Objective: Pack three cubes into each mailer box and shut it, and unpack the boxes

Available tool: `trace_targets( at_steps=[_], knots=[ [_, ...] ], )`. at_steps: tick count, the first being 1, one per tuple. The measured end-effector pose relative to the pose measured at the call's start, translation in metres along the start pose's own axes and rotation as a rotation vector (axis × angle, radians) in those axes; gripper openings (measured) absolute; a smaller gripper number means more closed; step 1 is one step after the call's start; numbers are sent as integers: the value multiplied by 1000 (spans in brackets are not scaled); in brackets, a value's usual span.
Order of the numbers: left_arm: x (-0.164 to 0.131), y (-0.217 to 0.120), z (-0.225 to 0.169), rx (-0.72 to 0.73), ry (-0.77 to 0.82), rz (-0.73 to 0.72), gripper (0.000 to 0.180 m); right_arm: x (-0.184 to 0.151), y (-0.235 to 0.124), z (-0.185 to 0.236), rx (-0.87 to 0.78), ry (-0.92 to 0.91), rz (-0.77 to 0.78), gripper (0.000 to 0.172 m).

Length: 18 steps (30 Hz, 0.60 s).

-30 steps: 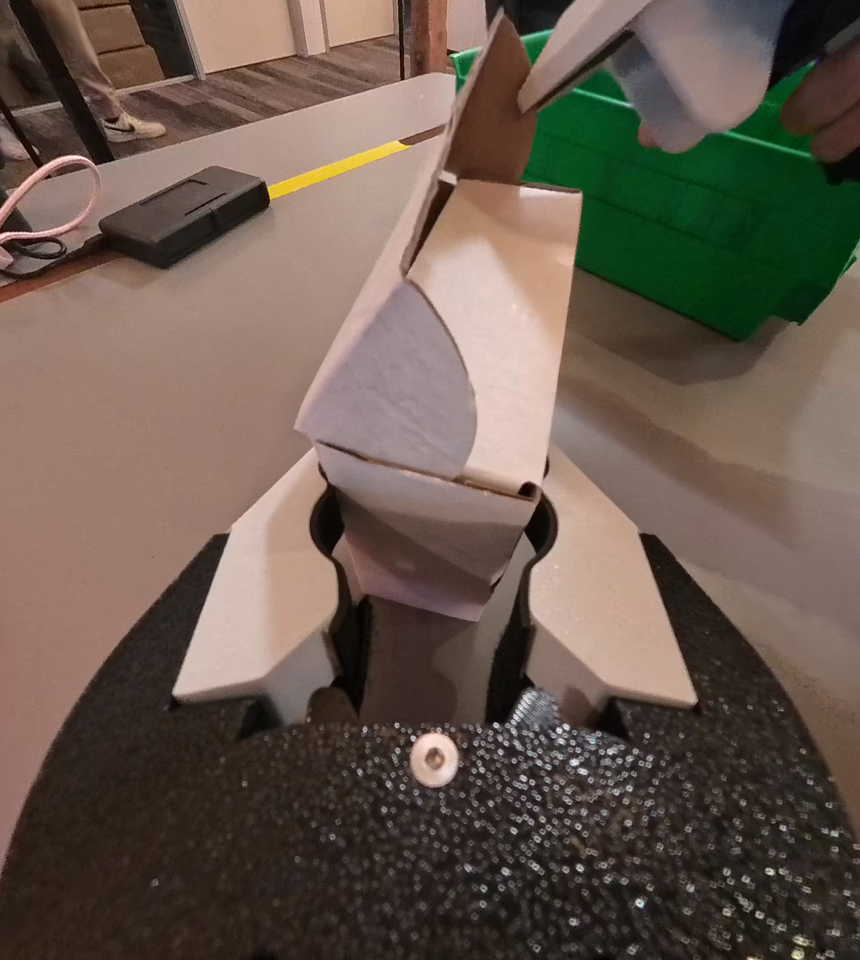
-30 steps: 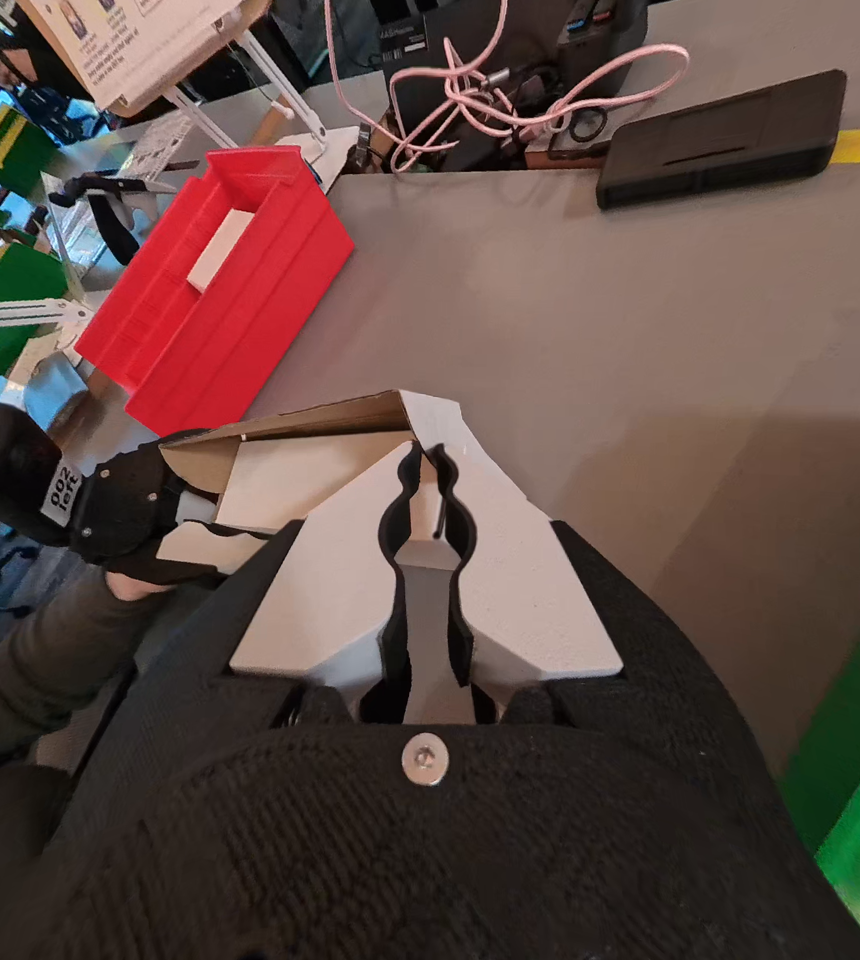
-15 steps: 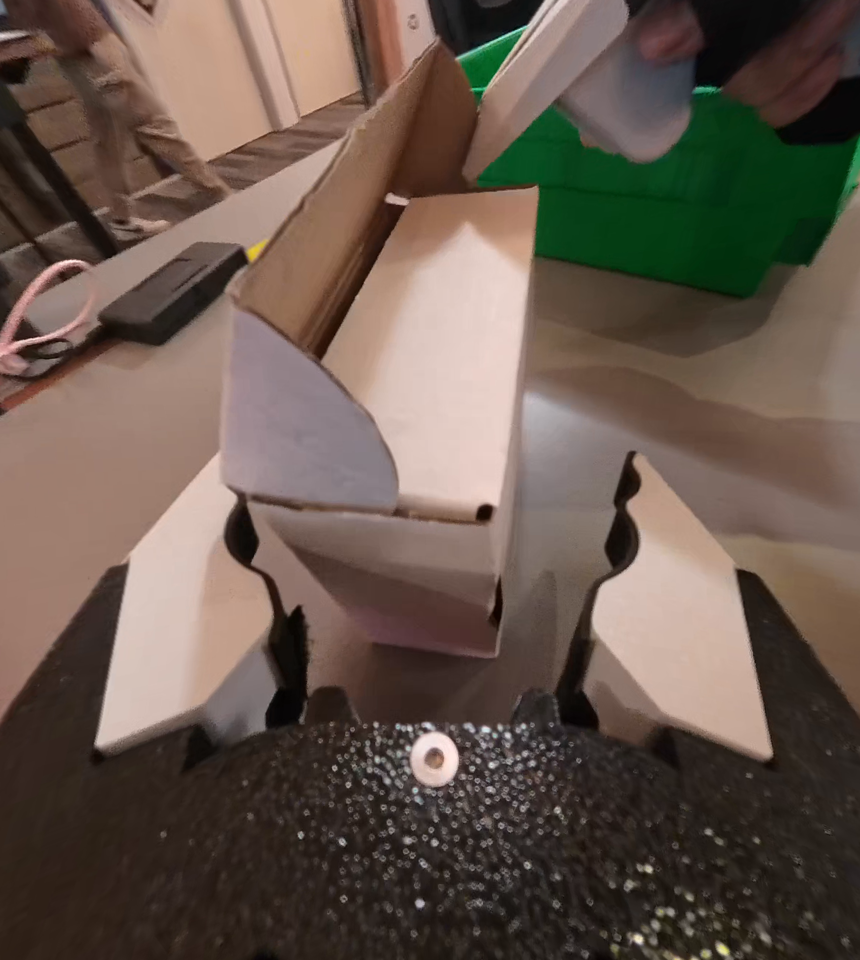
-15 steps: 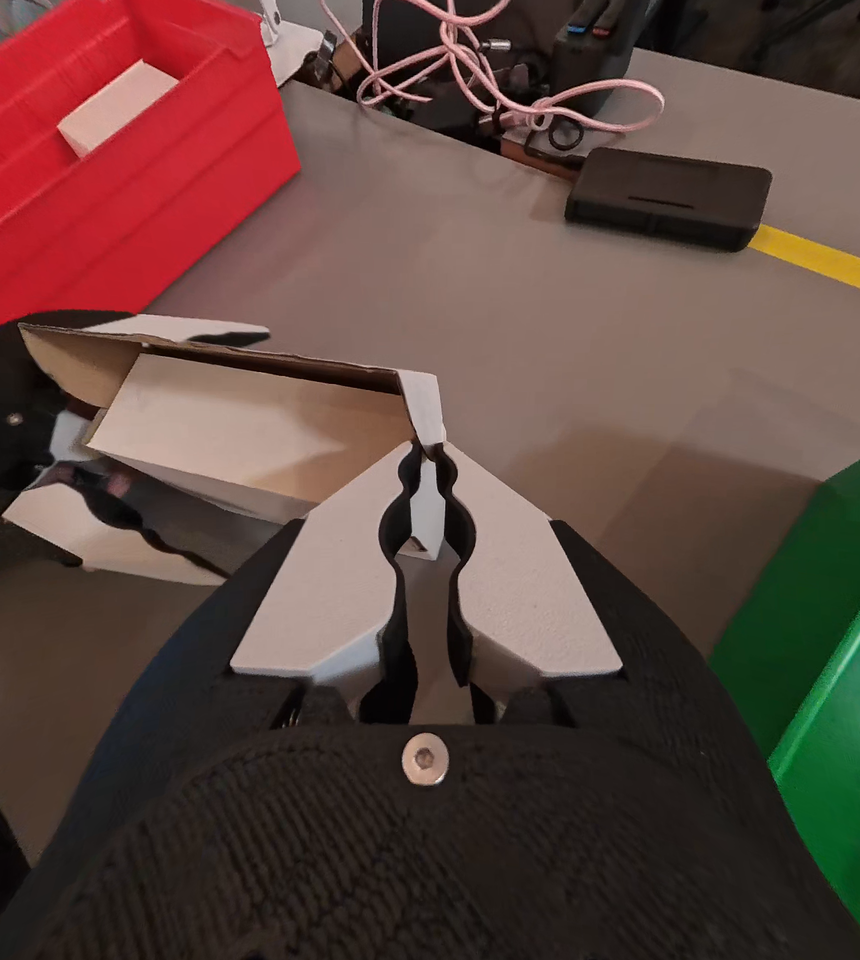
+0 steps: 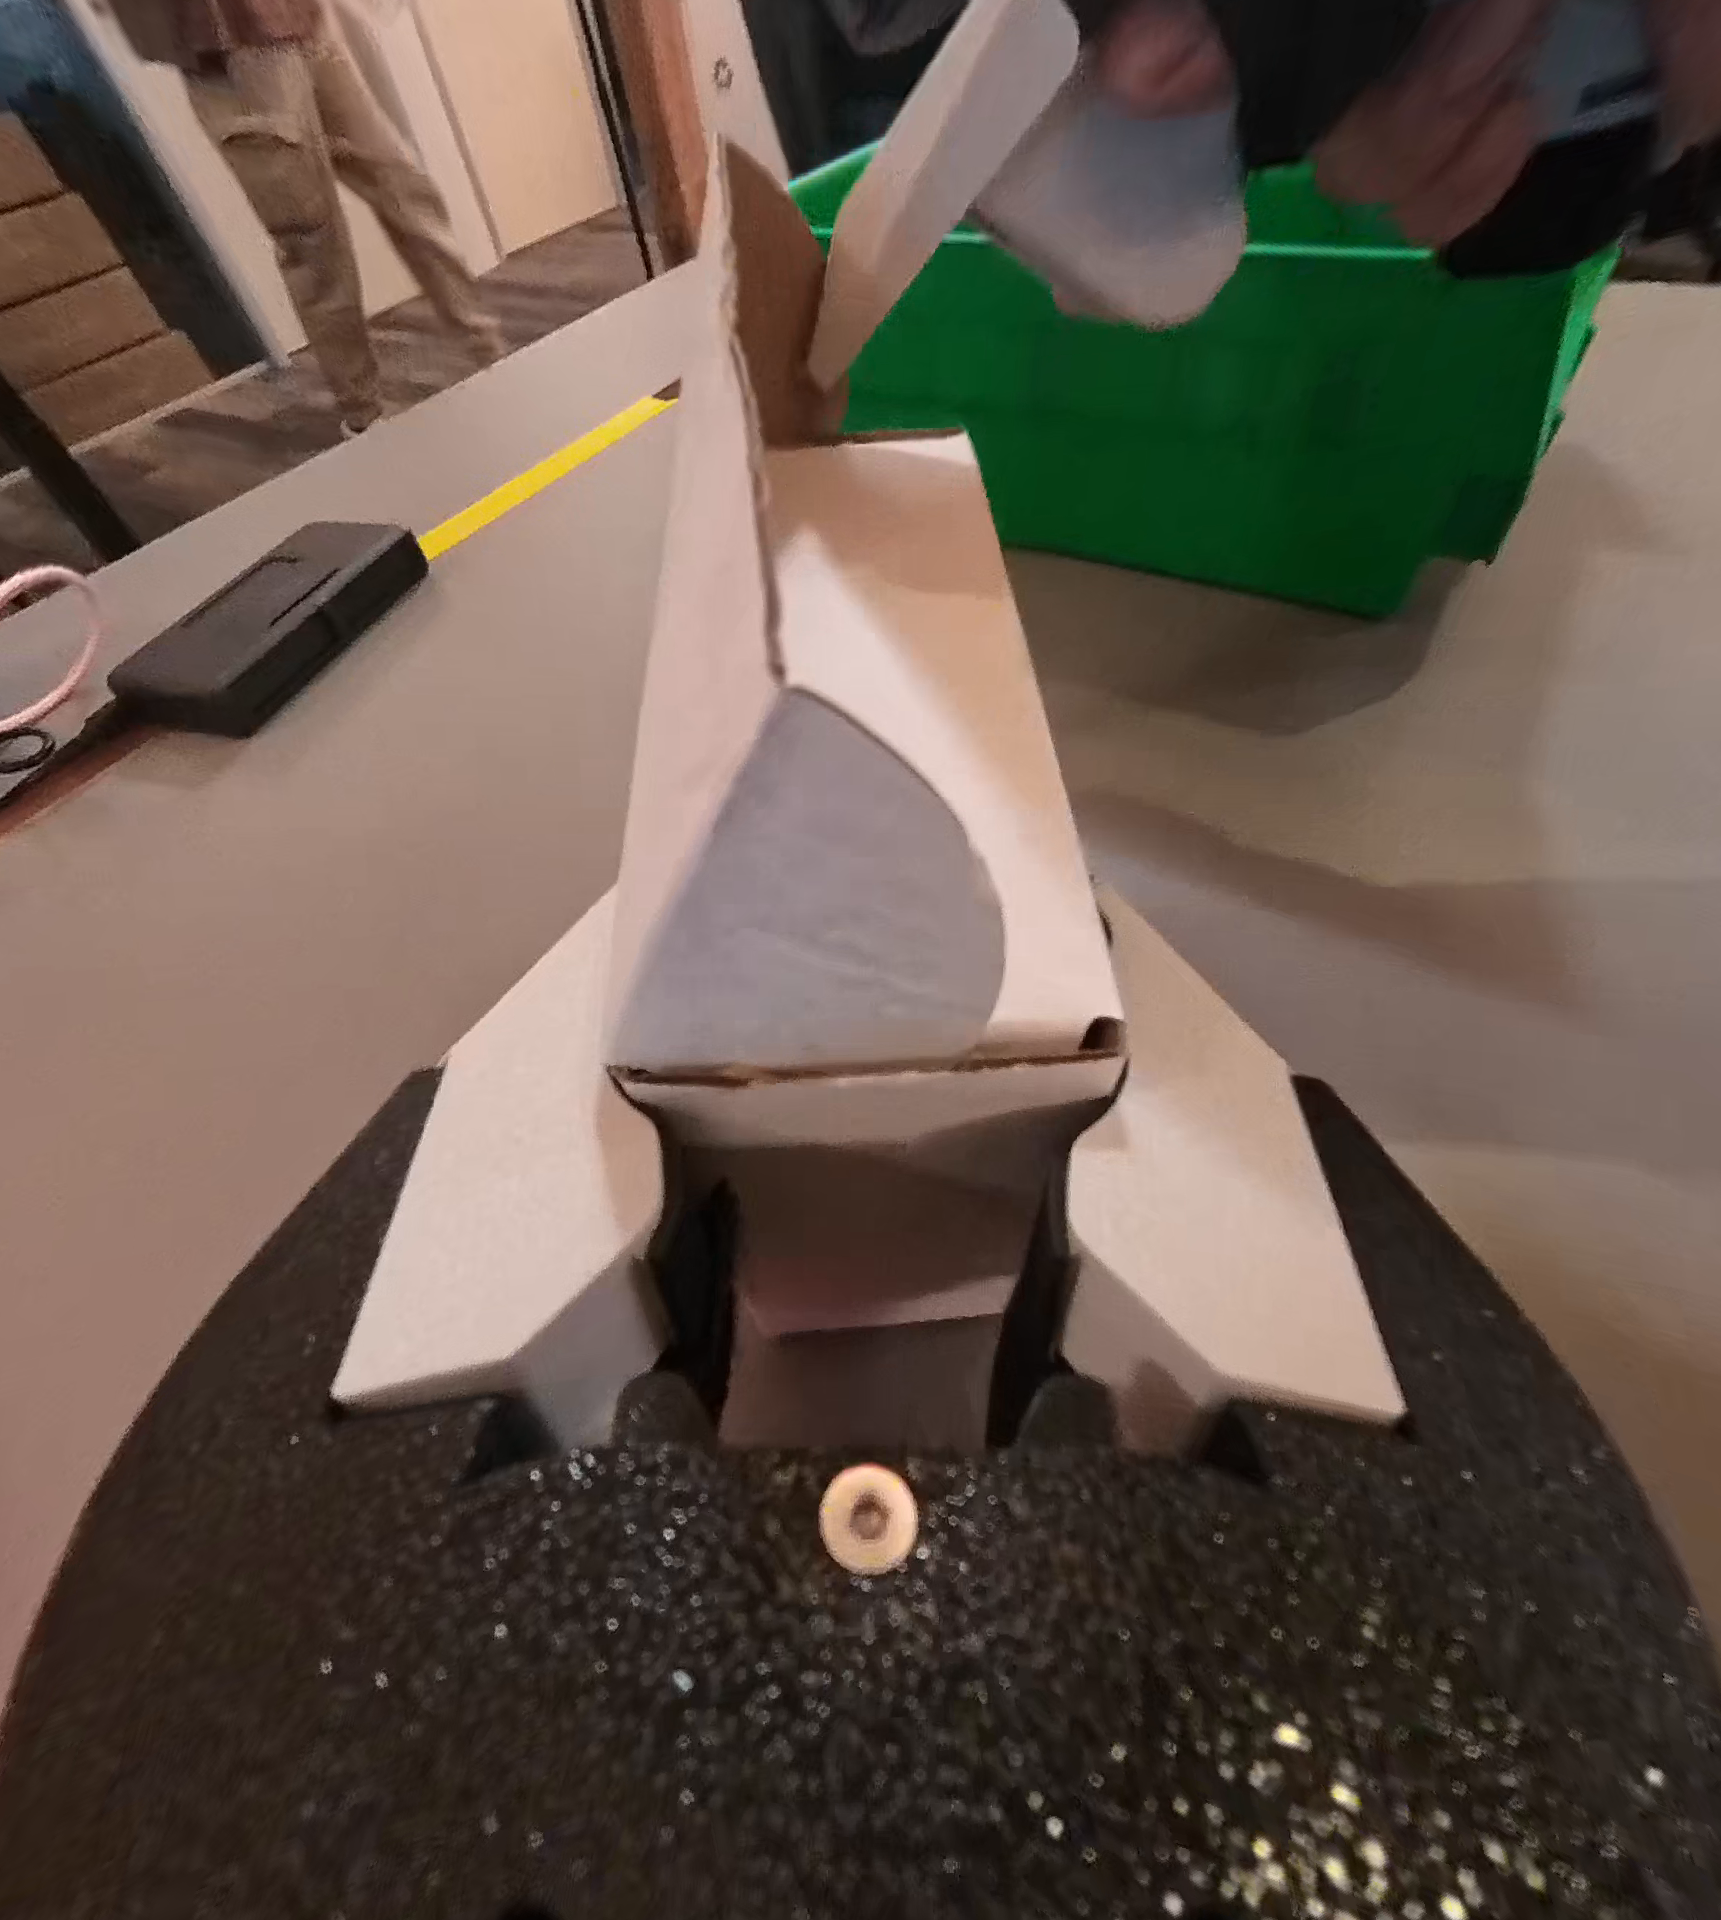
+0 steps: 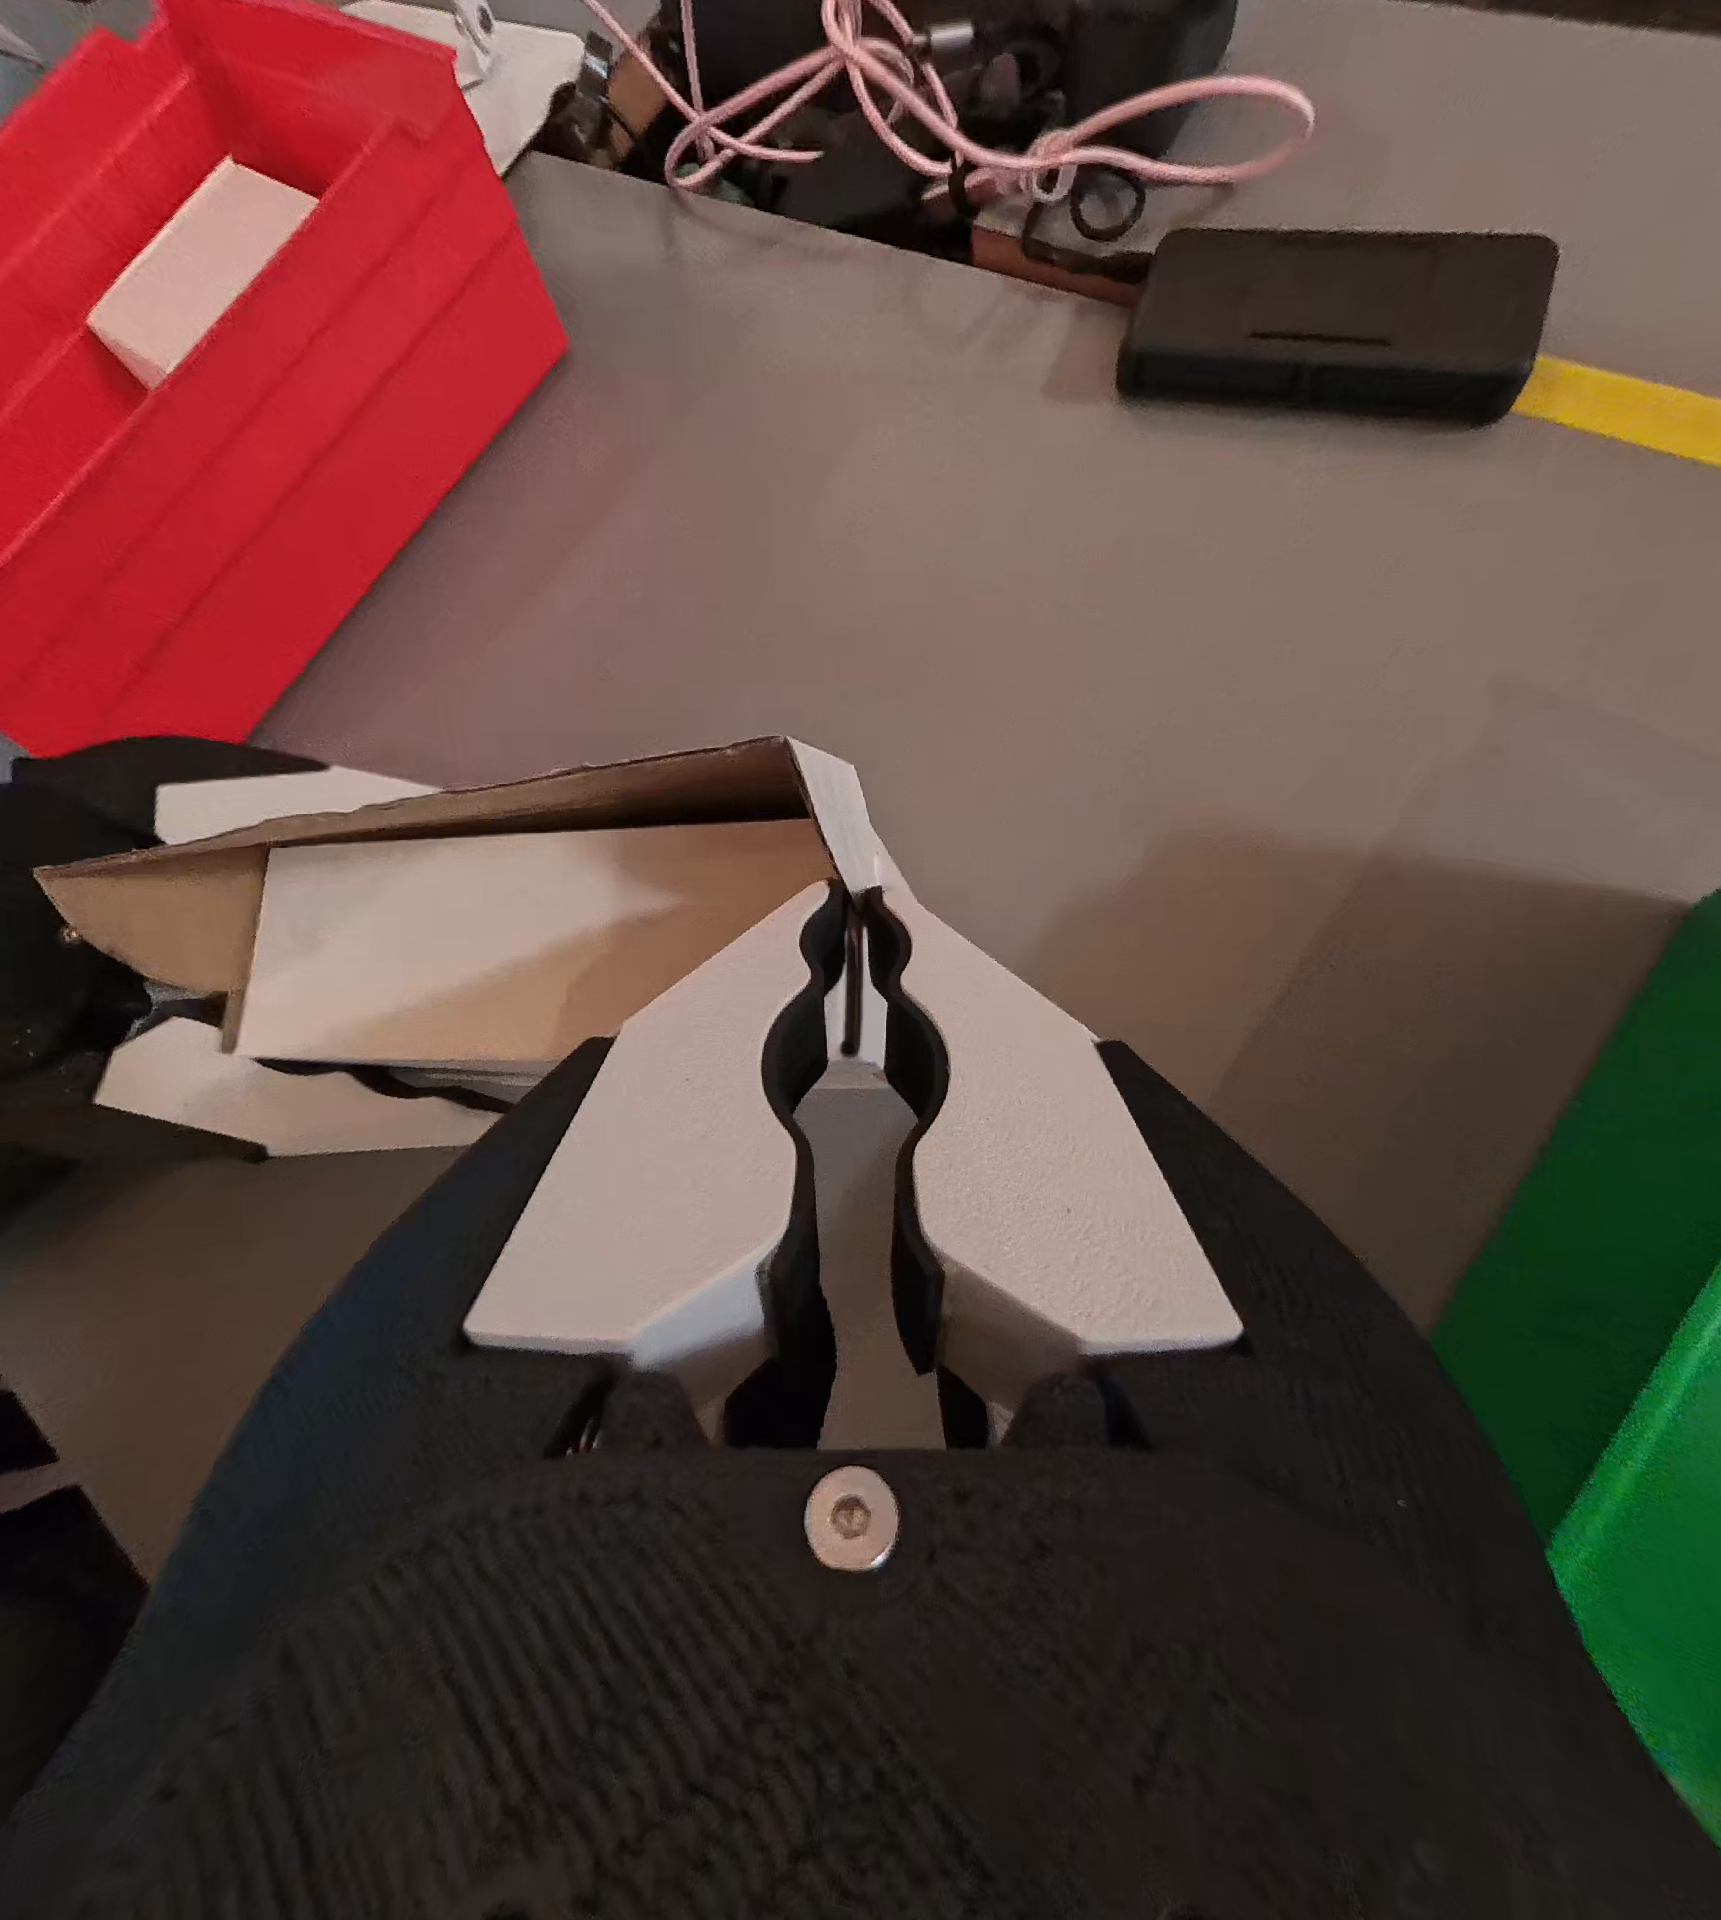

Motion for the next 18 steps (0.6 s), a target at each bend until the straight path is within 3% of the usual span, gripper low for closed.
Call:
trace_targets(
  at_steps=[7, 10, 18],
  knots=[
    [-4, -1, 2, 34, -21, 59, 75, 6, -1, 3, 46, 65, 69, 2],
    [-5, -1, 4, 33, -53, 59, 75, 26, -7, 15, 170, 143, -11, 0],
    [-4, 0, 4, 17, -67, 33, 76, 16, -15, 11, 45, -93, 47, 0]
  ],
)
Point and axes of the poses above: each gripper's, where its closed fingertips meet, y out along the fingers, x out of its top, z = x × y across the jaws, the point moved 1 cm from there along -y, back along the fingers, and after that the axes turned 9 degrees about -z, right-handed, at the moved point
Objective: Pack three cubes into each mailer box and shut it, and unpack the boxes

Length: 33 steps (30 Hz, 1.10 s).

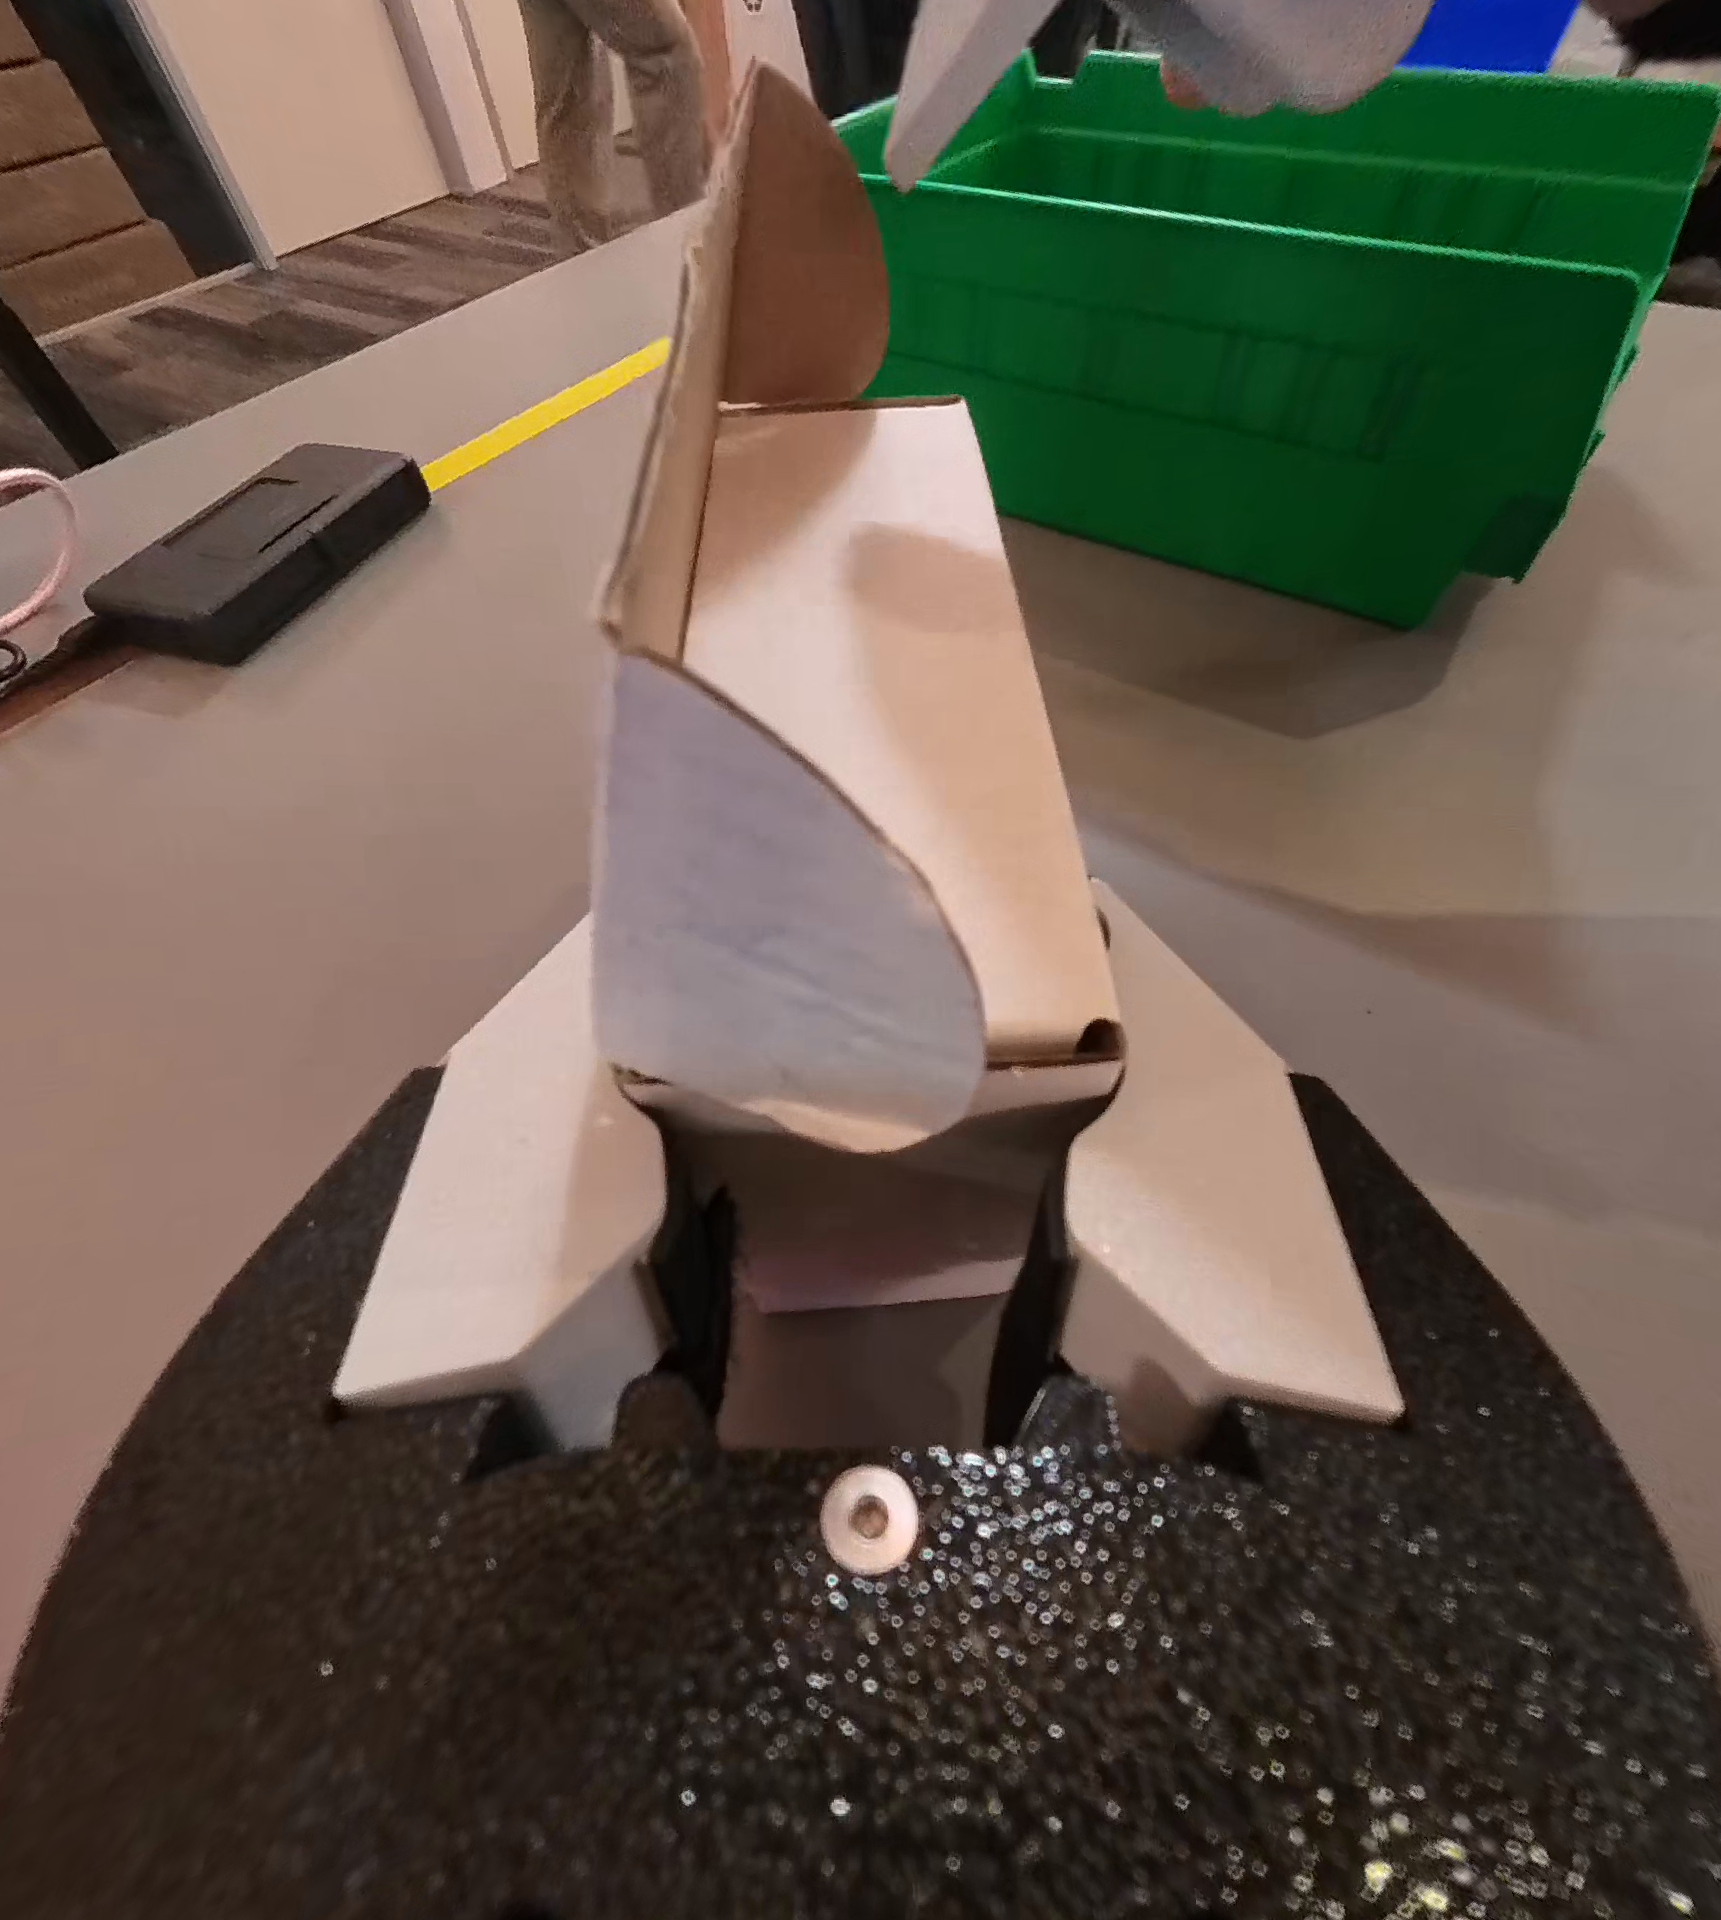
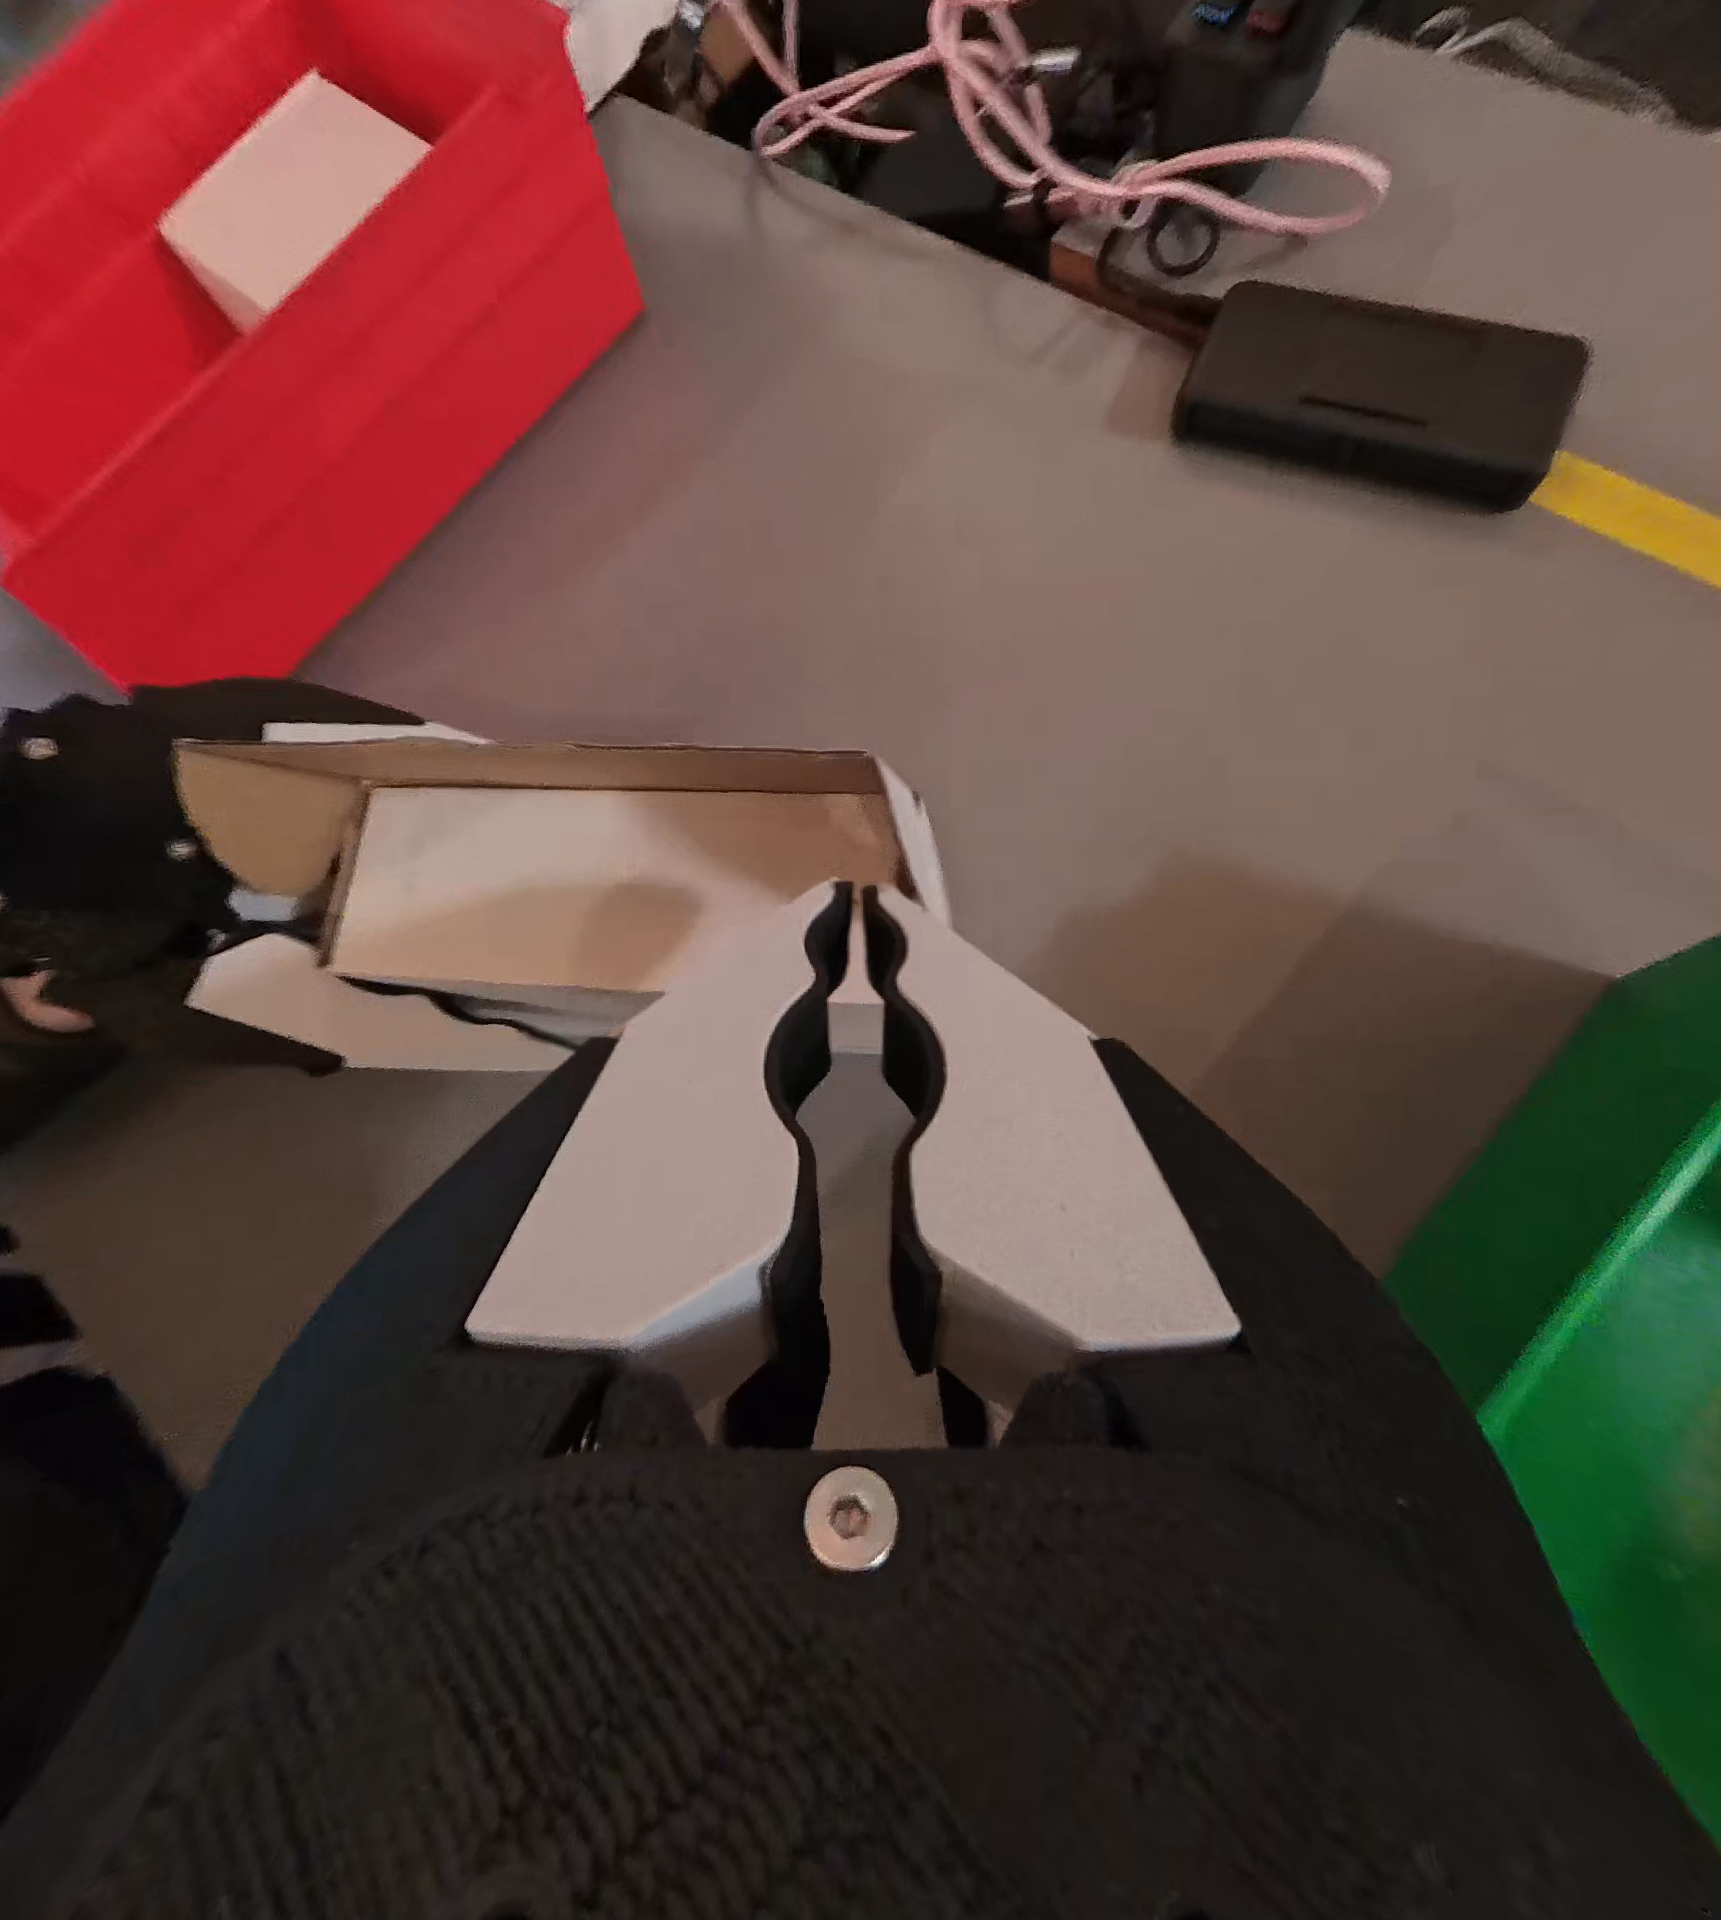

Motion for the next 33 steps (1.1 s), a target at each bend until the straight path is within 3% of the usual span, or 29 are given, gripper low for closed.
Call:
trace_targets(
  at_steps=[4, 11, 19, 23, 26, 29, 32, 33],
  knots=[
    [1, 0, 0, -16, -4, -18, 76, 2, 1, -20, -144, -120, -55, 25],
    [2, -1, -2, -79, 12, -47, 76, -4, 14, -6, -44, -136, -45, 0],
    [0, -18, -14, -282, 49, -55, 76, -23, -7, 15, 41, -147, -67, 2],
    [-3, -37, -37, -486, 73, -79, 75, -30, -33, 40, 175, -232, -231, 51],
    [-4, -52, -55, -631, 88, -93, 76, -56, -48, 62, 281, -341, -290, 83],
    [-3, -60, -63, -683, 62, -106, 77, -85, -55, 72, 336, -426, -276, 85],
    [-8, -64, -59, -636, 57, -71, 79, -98, -60, 71, 381, -441, -288, 83],
    [-9, -67, -57, -616, 71, -59, 89, -99, -63, 71, 405, -430, -302, 82]
  ],
)
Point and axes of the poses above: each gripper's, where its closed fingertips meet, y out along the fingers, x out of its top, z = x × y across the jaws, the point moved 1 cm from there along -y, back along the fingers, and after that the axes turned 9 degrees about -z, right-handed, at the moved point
